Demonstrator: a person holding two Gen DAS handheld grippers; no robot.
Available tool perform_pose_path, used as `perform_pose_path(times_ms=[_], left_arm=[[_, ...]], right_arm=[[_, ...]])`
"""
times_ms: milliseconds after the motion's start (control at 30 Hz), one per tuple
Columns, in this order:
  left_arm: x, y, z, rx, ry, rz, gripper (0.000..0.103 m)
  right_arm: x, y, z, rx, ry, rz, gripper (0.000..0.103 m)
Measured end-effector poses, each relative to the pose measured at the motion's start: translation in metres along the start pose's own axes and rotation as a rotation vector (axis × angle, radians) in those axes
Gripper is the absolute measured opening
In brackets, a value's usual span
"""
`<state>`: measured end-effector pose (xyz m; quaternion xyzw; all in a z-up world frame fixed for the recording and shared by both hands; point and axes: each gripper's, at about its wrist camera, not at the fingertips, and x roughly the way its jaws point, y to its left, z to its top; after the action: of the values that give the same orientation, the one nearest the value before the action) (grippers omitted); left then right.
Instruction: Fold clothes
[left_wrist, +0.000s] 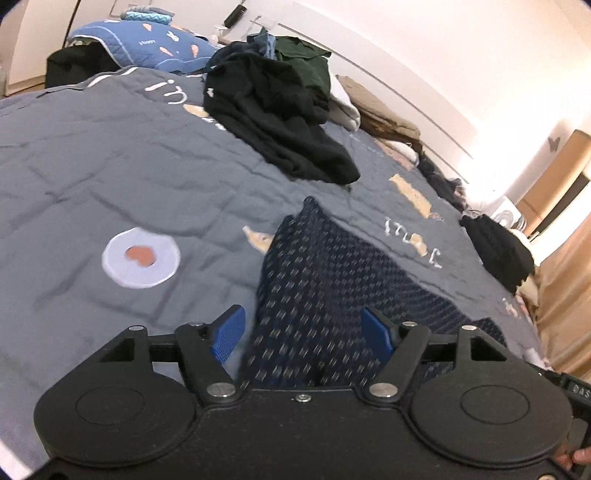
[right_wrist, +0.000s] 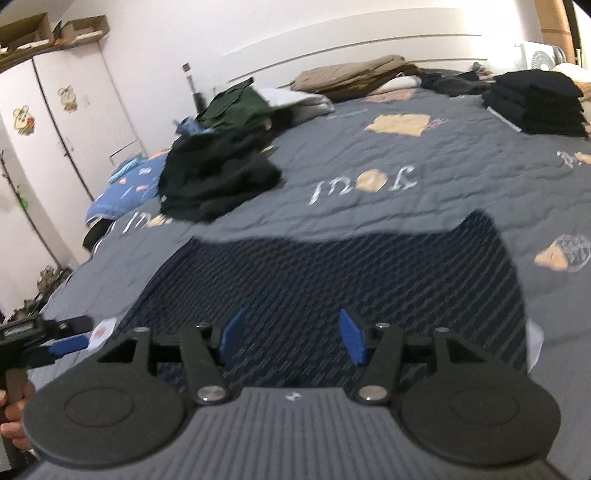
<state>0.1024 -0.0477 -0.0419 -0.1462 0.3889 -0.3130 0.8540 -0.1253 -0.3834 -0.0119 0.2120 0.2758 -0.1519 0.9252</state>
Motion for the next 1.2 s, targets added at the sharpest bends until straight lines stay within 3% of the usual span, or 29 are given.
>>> perform_pose_path(times_ms=[267,567,767,1000,1200], left_arm=[[-0.017,0.013,-0.033,-0.054,0.035,0.005,0.071],[-0.021,0.016,-0.057,-0.087,0.069,-0.022,0.072],[-0.015,0.022,-0.057,-0.177,0.076,-0.058,0.076],[0.002,0.038,-0.065,-0.341,0.106,-0.038,0.076],[0.014,0.037,-0.067,-0.376,0.078,-0.021,0.076]], right_arm=[[-0.018,0.022,-0.03,-0.003,-0.026,-0.019,0.063],[-0.012,0.032,-0.047,-0.046,0.059,0.031,0.07],[-0.008,0.04,-0.054,-0.046,0.084,0.071,0.07],[-0.006,0.041,-0.054,-0.027,0.065,0.07,0.07],[-0.001,0.038,-0.056,-0.01,0.087,0.079,0.07]])
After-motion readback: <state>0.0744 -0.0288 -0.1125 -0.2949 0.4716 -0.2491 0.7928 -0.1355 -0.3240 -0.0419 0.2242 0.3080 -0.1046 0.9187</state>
